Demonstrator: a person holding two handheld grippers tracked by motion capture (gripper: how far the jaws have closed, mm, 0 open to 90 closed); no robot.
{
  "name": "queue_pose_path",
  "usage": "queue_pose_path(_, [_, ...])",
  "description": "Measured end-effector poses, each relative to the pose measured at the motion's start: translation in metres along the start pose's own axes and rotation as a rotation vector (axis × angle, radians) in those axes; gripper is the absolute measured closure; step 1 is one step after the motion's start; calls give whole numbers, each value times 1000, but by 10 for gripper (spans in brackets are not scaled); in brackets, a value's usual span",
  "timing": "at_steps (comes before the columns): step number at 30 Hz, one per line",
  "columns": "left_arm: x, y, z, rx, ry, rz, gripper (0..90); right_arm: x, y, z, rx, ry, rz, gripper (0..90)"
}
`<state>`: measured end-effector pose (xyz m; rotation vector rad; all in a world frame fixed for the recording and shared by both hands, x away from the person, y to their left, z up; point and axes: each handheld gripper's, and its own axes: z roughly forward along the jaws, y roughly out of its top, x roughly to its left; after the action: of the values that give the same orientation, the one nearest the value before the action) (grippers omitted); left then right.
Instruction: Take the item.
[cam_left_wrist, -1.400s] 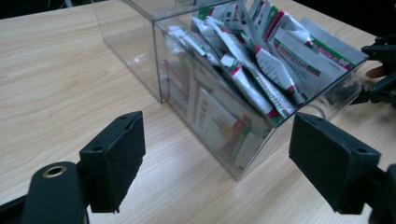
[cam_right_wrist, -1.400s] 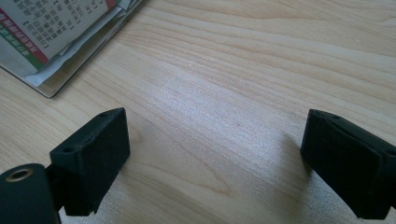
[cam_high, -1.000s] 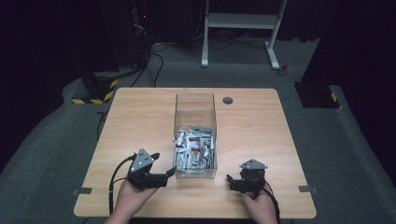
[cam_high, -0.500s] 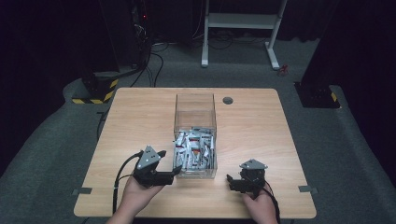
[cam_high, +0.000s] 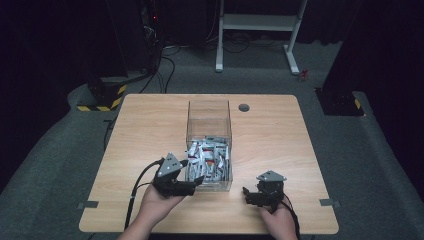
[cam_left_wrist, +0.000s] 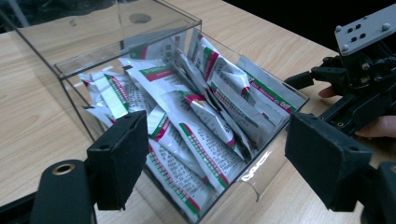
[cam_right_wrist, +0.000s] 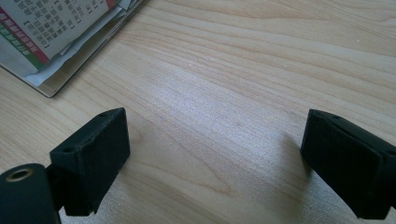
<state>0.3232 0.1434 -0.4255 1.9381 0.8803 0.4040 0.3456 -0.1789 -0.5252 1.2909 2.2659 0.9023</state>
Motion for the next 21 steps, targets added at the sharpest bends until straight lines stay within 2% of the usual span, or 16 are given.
queue_pose_path(12, [-4, 8, 14, 15, -22, 5, 240, 0, 0, 0, 1, 2, 2, 78])
queue_pose_path(21, [-1, 11, 25, 33, -19, -5, 251, 0, 0, 0, 0, 5, -2, 78])
